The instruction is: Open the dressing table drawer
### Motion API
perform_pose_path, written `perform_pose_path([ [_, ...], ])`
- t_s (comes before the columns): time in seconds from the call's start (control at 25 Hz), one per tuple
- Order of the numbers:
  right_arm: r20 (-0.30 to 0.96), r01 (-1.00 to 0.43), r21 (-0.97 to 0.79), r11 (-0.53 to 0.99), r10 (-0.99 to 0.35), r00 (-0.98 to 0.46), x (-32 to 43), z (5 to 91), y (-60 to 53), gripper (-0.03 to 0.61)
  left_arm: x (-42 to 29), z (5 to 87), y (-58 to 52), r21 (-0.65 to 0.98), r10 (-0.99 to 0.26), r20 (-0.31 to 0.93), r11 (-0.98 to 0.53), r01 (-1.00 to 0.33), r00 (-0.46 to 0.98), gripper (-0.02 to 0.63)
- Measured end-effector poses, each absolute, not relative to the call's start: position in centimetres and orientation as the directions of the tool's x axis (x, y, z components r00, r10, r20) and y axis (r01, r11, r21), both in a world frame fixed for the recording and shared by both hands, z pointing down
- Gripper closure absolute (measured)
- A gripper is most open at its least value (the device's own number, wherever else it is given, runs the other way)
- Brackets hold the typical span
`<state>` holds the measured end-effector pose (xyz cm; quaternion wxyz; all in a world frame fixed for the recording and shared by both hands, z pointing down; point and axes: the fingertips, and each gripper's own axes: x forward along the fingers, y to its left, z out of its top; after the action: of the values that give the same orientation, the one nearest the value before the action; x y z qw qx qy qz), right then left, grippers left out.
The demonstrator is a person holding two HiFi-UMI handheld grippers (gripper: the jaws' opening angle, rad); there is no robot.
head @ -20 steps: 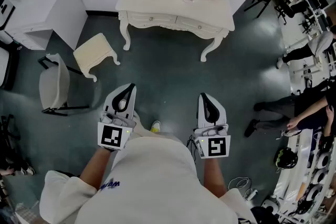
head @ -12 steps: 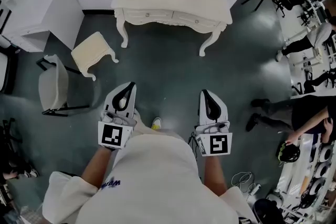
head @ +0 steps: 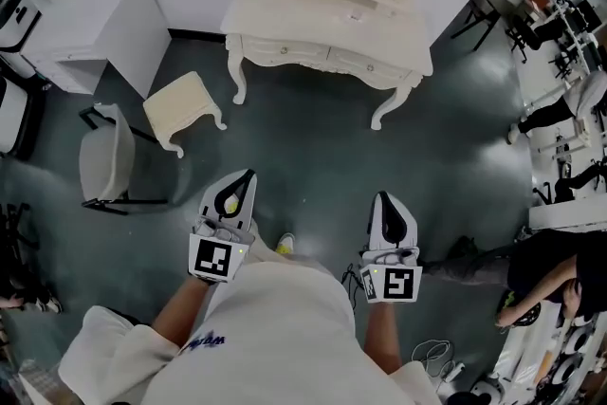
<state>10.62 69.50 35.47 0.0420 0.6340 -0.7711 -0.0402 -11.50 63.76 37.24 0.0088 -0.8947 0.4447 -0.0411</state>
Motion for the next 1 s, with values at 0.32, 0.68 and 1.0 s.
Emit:
perform_pose_path([
  [0.32,0.018,-0.974,0.118,0.191,-0.982,-0.190,11.1,36.0,69.0,0.568,-12.2,37.5,62.7,-0.031,-0.811,0.070,-0.584,-0.811,0.581,0.606],
  [0.68,0.008,-0.979,0.106,0.175,-0.985,-0.175,12.3,36.3,68.1,0.529,-11.1,38.0,62.0,-0.047,-0.805,0.082,-0.592,-0.805,0.588,0.487],
  [1.0,0.024,-0.979,0.095,0.179,-0.984,-0.178,12.5,37.2,67.4,0.482,-11.3,38.8,61.3,-0.037,-0.801,0.088,-0.597,-0.801,0.592,0.365],
])
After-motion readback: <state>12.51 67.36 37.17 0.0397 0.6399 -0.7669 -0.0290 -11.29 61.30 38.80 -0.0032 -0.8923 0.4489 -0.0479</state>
